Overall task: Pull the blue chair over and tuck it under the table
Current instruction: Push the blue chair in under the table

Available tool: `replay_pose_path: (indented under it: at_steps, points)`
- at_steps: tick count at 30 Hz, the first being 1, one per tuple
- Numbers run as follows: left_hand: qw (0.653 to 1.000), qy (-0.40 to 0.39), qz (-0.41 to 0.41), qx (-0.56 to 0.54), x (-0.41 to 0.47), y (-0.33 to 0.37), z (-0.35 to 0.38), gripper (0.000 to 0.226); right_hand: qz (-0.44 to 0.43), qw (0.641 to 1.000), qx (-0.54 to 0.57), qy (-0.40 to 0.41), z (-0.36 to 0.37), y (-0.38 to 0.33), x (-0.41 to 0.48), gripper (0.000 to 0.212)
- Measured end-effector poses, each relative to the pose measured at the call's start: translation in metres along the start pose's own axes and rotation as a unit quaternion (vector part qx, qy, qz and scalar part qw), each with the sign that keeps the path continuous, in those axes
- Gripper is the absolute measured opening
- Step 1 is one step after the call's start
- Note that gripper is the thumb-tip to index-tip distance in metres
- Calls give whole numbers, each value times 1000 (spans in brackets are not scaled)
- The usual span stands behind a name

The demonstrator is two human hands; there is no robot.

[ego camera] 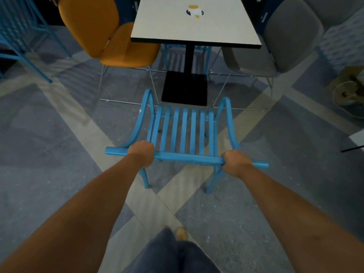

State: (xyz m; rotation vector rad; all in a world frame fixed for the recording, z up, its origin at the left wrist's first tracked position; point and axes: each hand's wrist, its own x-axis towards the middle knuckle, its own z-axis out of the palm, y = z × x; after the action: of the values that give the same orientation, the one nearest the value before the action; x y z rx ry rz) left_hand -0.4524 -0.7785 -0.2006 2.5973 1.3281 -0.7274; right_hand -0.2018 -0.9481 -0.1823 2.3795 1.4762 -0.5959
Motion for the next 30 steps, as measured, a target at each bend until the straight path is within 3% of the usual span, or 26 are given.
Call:
replay_pose_path:
  at_steps: [30]
  points:
    - [1000, 3, 3, -2, 209, -32, -100, 31, -3, 1000, -17, -19, -102, 14, 213, 29]
